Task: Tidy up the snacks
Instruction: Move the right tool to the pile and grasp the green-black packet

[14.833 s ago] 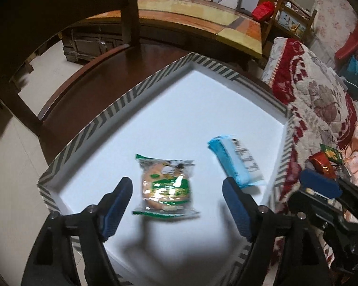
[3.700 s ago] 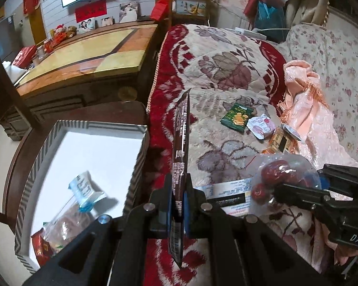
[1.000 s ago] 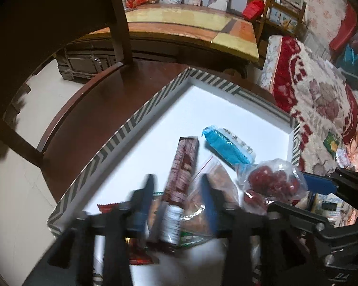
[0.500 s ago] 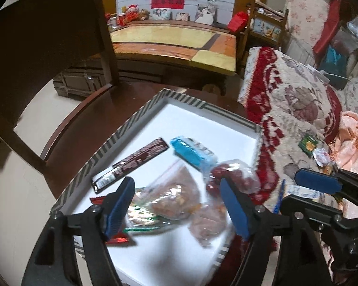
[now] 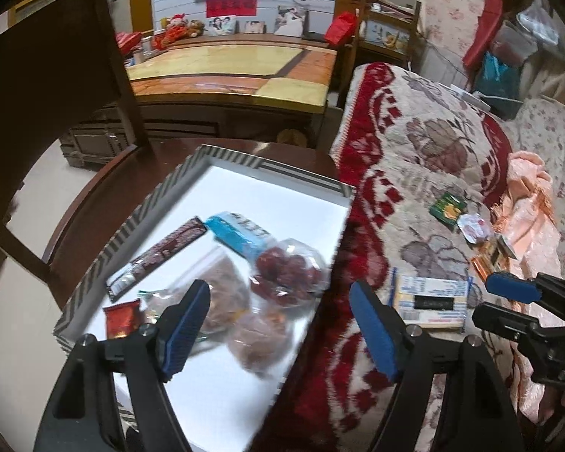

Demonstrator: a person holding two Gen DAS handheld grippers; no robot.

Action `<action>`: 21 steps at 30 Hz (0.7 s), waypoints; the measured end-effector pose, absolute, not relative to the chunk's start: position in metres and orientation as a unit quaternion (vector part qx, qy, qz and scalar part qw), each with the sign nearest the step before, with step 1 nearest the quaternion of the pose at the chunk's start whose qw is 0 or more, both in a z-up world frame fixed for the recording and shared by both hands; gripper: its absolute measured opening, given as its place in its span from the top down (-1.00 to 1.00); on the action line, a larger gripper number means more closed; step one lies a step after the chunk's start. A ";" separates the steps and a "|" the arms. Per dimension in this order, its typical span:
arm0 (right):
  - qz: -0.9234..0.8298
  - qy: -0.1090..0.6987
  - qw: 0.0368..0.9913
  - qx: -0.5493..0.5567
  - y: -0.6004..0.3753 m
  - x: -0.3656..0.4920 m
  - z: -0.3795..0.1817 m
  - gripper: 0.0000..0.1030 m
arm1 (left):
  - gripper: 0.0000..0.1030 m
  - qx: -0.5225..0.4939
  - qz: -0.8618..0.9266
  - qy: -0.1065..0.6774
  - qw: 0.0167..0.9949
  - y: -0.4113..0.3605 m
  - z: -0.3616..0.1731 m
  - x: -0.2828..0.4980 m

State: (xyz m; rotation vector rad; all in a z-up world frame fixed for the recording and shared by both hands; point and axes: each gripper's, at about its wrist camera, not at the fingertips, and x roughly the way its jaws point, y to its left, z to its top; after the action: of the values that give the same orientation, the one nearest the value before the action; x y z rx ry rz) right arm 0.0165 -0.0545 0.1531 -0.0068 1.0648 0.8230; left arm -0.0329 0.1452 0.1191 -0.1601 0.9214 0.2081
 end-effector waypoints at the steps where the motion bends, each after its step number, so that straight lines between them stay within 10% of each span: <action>1: 0.372 0.498 0.783 -0.008 -0.066 0.017 0.147 -0.03 | -0.54 -0.076 0.097 0.445 0.887 0.141 0.118 -0.032; 21: 0.251 0.545 0.798 0.046 -0.198 0.026 0.095 -0.09 | -0.55 -0.041 0.002 0.499 0.866 0.053 0.092 0.001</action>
State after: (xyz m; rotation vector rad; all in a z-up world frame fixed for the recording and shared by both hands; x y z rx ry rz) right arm 0.0265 -0.1979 0.0946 0.0990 1.1707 0.5394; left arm 0.0010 0.0527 0.0916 -0.0849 1.0451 0.0042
